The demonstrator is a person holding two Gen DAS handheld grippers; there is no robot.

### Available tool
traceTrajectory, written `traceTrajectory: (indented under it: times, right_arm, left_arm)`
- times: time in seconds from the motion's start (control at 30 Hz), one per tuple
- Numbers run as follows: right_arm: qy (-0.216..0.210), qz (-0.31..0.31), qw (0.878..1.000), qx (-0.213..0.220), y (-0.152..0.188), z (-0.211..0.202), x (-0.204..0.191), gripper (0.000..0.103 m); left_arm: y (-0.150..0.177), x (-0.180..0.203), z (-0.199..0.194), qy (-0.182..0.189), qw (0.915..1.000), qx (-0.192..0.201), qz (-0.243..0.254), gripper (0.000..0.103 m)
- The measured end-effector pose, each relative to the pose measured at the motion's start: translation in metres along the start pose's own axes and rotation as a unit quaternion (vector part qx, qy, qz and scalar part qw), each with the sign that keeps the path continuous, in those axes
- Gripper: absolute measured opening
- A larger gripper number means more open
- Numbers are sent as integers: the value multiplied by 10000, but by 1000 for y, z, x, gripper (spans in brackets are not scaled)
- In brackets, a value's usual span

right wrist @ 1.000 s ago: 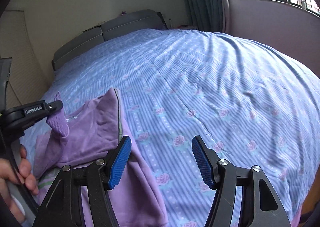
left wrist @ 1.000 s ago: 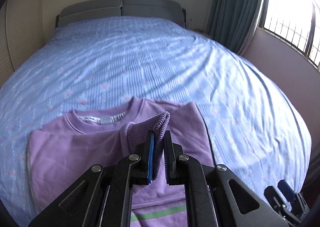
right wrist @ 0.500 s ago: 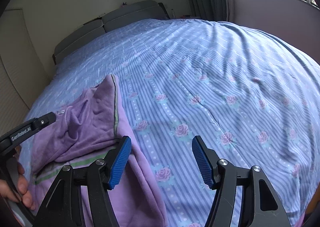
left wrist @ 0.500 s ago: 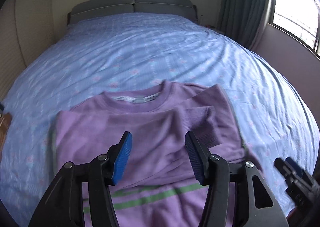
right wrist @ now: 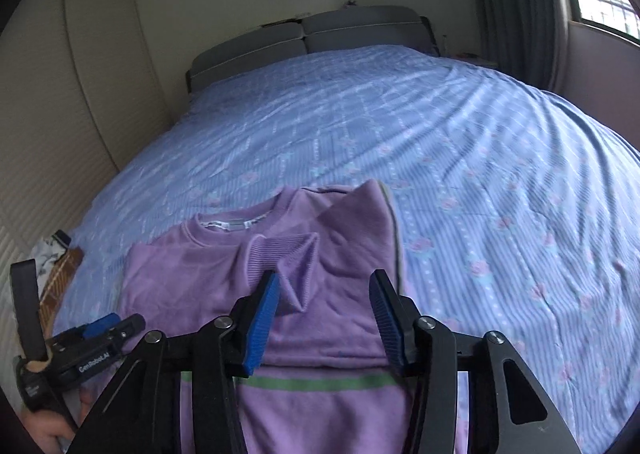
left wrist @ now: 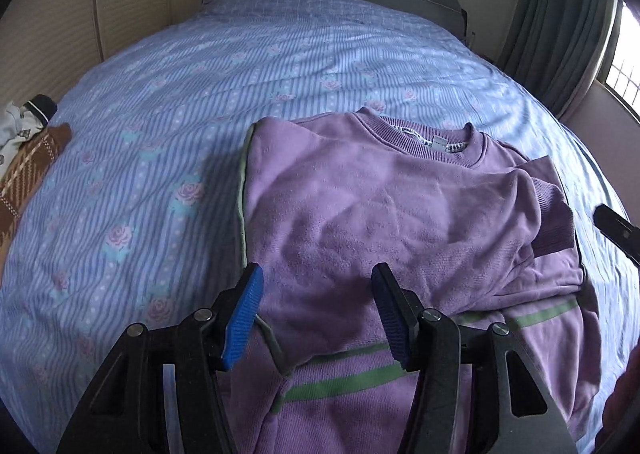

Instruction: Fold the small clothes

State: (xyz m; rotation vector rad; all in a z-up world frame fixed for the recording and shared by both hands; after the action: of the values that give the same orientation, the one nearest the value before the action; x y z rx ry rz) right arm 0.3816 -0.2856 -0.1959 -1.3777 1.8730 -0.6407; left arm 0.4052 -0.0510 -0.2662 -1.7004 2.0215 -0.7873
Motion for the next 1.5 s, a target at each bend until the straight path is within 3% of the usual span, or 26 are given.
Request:
traceTrajectory:
  times: [0.17, 0.2, 0.23, 0.27, 0.57, 0.7, 0.8, 0.9, 1.03, 1.13, 1.27, 1.33, 1.4, 1.5]
  right_arm:
    - [-104, -357, 9986, -369, 7, 29, -24, 43]
    - [-137, -392, 9981, -450, 11, 34, -25, 37]
    - [-153, -401, 9974, -582, 16, 41, -26, 16]
    - [-149, -374, 9966, -722, 21, 46, -23, 11]
    - [66, -25, 9934, -1143, 57, 59, 10, 7]
    - [259, 19, 9948, -989, 51, 51, 15, 24]
    - [358, -219, 9976, -550, 35, 31, 7, 26]
    - [152, -512, 9982, -280, 26, 22, -14, 26]
    - [-22, -556, 9964, -640, 34, 42, -26, 26]
    - [91, -491, 9934, -1032, 51, 62, -20, 26]
    - [16, -439, 9944, -960, 50, 55, -19, 27]
    - [-6, -450, 9959, -785, 46, 40, -22, 43]
    - [103, -540, 9972, -512, 44, 15, -24, 52]
    - [305, -692, 9969, -225, 51, -24, -19, 55]
  left_arm:
    - [1, 0, -2, 80, 9999, 67, -94, 55]
    - [1, -1, -1, 91, 9999, 70, -103, 55]
    - [2, -2, 0, 104, 9999, 67, -109, 56]
    - [3, -3, 0, 116, 9998, 67, -114, 56]
    - [5, -8, 2, 159, 9998, 88, -21, 55]
    - [1, -9, -8, 167, 9997, 163, -49, 55]
    - [-8, -10, -22, 122, 9991, 403, -78, 55]
    - [-9, -13, -18, 116, 9994, 310, -113, 55]
    - [0, -27, -3, -115, 9998, 26, -176, 55]
    - [10, -38, 6, -96, 9994, -149, -305, 57]
    - [11, -47, -16, -153, 9992, 13, -372, 55]
    - [12, -47, -37, -133, 9994, 107, -309, 55]
    - [16, -44, -56, -119, 9996, 155, -207, 55]
    - [38, -36, -93, -4, 9998, 187, -102, 56]
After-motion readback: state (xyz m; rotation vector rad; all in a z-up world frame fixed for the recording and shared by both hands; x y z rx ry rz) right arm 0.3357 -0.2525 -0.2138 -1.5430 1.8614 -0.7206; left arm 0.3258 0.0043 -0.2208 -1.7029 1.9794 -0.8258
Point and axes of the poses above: each gripper's, at about its wrist camera, not at the fingertips, and z roughly the way its jaws point, x to its right, y to its underside, the point moved 10 cm from there along z, roughly the way its jaws point, and after that the axes turned 4 degrees about z, right-handed, at the moved point
